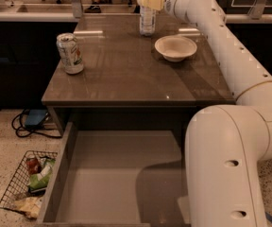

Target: Place blue plastic bottle into top drawer

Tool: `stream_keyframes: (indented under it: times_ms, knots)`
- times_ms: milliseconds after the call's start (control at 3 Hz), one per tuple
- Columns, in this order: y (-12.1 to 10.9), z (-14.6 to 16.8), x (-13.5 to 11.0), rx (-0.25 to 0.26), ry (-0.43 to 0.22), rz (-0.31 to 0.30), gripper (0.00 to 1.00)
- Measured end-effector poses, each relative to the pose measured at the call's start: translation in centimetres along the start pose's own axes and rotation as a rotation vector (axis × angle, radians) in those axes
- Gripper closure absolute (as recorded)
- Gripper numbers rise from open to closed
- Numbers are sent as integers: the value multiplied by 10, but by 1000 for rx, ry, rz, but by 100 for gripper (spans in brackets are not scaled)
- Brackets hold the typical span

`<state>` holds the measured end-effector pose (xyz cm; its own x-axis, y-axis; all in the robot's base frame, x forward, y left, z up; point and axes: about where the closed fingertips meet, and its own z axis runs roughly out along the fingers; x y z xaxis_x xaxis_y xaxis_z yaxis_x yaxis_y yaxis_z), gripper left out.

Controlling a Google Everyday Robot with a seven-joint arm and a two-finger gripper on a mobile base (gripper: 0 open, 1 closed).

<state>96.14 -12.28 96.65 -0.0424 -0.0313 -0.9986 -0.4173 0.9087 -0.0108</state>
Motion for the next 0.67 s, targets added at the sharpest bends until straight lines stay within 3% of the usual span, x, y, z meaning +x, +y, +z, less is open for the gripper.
stream_keyframes:
  times_ms: [333, 667]
  knots:
    - [9, 16, 2, -37, -8, -2, 0]
    - [32, 31, 4, -103, -3, -11, 26]
